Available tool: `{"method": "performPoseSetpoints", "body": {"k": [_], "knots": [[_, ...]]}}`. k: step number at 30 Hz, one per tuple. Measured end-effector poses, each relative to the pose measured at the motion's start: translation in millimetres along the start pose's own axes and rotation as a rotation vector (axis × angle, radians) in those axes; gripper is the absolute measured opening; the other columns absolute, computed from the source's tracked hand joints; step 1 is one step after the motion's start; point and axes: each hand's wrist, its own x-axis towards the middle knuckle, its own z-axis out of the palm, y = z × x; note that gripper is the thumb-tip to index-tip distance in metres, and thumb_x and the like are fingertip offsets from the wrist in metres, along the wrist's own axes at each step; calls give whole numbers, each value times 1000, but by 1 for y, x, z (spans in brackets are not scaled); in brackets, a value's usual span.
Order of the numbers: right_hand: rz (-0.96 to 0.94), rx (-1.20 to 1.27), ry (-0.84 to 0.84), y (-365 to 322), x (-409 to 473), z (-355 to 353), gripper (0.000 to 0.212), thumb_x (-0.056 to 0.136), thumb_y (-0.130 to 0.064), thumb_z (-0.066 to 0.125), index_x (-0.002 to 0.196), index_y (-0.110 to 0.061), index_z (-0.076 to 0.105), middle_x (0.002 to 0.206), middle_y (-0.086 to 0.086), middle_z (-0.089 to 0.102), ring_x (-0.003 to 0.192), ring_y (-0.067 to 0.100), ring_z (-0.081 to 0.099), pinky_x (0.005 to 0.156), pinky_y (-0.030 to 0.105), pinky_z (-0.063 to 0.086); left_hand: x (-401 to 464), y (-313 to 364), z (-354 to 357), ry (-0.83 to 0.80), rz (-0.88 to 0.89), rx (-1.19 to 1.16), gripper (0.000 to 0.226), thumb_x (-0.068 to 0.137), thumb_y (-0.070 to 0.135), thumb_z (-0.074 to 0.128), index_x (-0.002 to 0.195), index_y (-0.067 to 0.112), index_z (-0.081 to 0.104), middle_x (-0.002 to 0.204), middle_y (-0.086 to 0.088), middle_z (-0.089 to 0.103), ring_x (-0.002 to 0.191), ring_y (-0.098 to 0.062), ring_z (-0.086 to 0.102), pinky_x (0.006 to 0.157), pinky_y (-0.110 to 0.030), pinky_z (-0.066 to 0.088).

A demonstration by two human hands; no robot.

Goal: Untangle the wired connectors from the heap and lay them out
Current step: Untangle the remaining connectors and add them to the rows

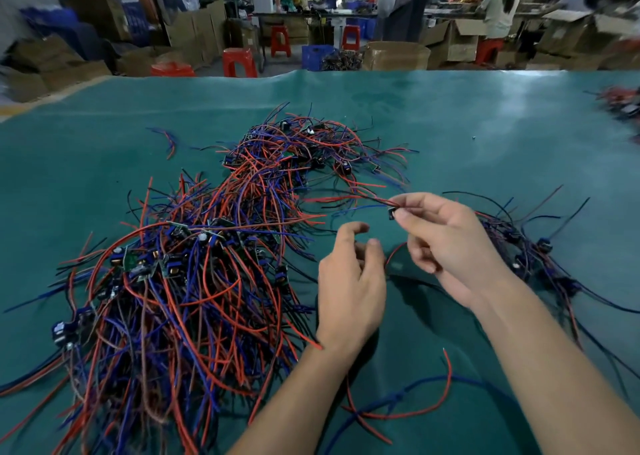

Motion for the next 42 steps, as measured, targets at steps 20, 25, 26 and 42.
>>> {"method": "performPoseSetpoints", "body": {"k": [20, 25, 26, 42], "knots": [[-33, -117, -140, 1, -2, -5, 22, 78, 12, 75, 83, -10, 76, 72, 6, 71, 63, 14, 65, 62, 21, 54, 1, -6, 1, -26, -14, -69, 12, 84, 29, 67, 92, 20, 70, 66, 12, 67, 57, -6, 57, 63, -30, 52], [-40, -173, -173, 1, -3, -3, 15, 76, -1, 84, 83, -14, 81, 73, 9, 72, 59, 11, 61, 59, 20, 51, 1, -7, -1, -52, -12, -27, 17, 86, 32, 65, 92, 18, 74, 78, 7, 75, 71, -6, 70, 74, -40, 58], [-36, -174, -158, 1, -3, -3, 13, 75, -4, 85, 81, -15, 82, 75, 13, 74, 61, 12, 63, 59, 21, 51, 0, -6, -2, -49, 1, -1, 15, 88, 30, 66, 91, 18, 75, 77, 8, 75, 69, -2, 68, 73, -38, 58], [168, 155, -24, -2, -2, 1, 20, 91, -2, 68, 75, -9, 79, 92, 7, 76, 58, 12, 61, 50, 20, 48, 1, -6, 0, -19, -1, -74, 4, 93, 16, 69, 92, 20, 70, 70, 5, 70, 64, -15, 66, 69, -36, 58]]}}
